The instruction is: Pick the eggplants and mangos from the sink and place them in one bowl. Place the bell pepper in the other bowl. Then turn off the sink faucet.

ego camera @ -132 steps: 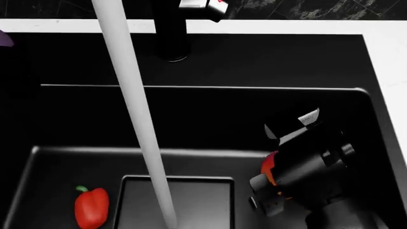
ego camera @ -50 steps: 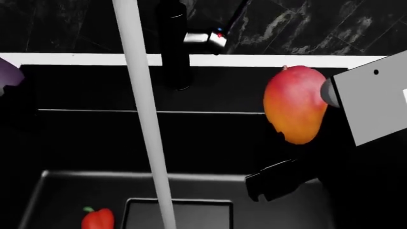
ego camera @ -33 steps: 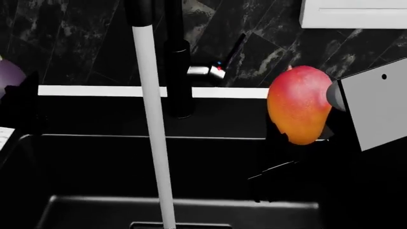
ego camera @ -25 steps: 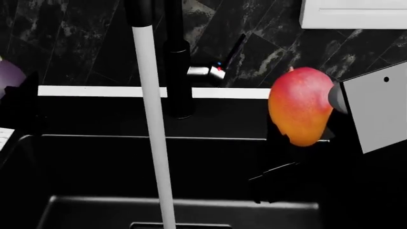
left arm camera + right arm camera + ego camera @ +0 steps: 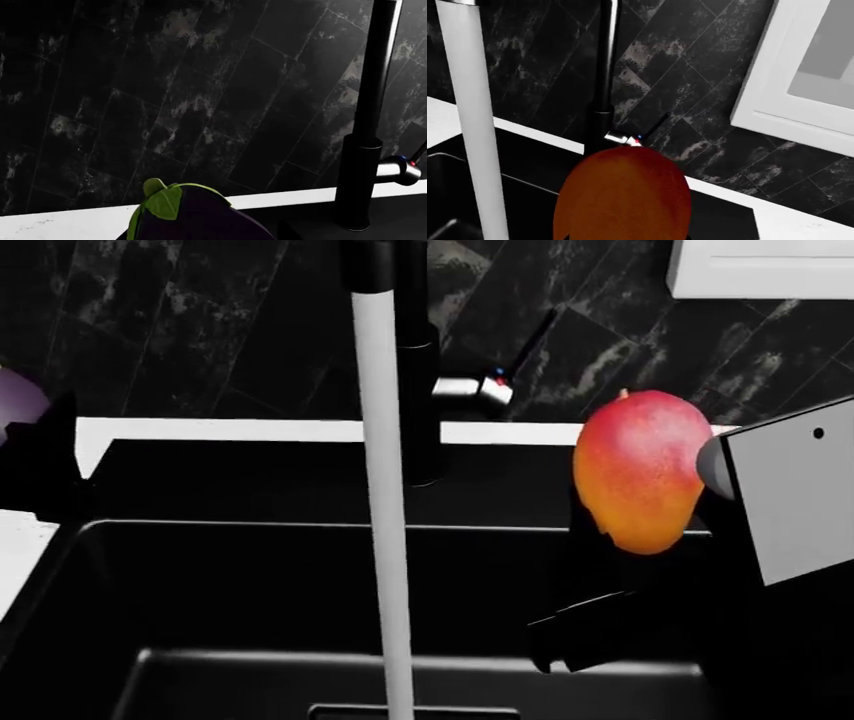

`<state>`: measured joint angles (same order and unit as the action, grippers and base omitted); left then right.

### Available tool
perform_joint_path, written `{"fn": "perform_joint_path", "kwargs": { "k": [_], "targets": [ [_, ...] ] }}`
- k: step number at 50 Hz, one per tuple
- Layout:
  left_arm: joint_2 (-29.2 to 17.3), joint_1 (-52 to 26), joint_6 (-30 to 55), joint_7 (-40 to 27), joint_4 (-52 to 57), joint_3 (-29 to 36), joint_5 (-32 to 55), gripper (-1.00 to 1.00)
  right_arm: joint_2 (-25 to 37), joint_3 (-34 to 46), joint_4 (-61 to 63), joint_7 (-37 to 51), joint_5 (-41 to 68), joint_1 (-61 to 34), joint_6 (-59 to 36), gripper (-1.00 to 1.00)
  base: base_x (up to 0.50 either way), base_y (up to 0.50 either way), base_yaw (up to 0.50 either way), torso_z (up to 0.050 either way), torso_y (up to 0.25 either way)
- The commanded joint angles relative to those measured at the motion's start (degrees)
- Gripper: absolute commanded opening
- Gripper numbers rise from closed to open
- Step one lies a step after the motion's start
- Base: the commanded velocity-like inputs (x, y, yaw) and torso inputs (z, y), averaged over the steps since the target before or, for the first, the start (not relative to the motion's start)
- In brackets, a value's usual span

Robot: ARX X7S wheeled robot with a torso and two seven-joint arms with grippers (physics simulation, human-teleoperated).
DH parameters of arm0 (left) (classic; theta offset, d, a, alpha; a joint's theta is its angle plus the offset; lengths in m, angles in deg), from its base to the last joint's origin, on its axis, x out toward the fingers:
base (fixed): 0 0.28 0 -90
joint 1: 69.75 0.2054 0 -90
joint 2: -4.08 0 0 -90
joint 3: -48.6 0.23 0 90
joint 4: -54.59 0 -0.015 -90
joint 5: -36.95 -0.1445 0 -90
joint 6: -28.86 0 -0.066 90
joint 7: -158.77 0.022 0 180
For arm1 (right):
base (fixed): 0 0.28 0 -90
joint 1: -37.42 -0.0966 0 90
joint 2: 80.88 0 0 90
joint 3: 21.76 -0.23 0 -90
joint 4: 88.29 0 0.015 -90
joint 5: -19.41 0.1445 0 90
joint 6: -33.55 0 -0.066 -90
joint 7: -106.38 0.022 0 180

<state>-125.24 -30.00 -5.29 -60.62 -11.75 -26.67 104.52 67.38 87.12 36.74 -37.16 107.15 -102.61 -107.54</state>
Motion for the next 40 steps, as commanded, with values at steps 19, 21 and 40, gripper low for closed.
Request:
{"fn": "perform_joint_path", "kwargs": {
  "k": [19, 21, 40],
  "targets": [
    [-0.45, 1.76, -1.67, 12.10, 0.77, -2.69, 0.64, -1.00, -1.13, -0.31, 0.56, -1.36, -4.14, 2.64, 1.37, -1.00, -0.34, 0.43, 0.00, 0.000, 0.000],
    [-0.47, 1.91, -1.61, 11.76, 1.02, -2.82, 0.93, -1.00, -1.21, -0.32, 0.73, -1.39, -4.28, 2.78, 1.52, -1.00, -0.38, 0.46, 0.00, 0.000, 0.000],
    [-1.15, 0.05, -0.90, 10.28, 1.39, -4.19, 3.24, -1.00, -0.80, -1.46, 1.21, -1.89, -5.31, 4.33, 3.50, -1.00, -0.13, 0.50, 0.00, 0.000, 0.000]
  ]
}}
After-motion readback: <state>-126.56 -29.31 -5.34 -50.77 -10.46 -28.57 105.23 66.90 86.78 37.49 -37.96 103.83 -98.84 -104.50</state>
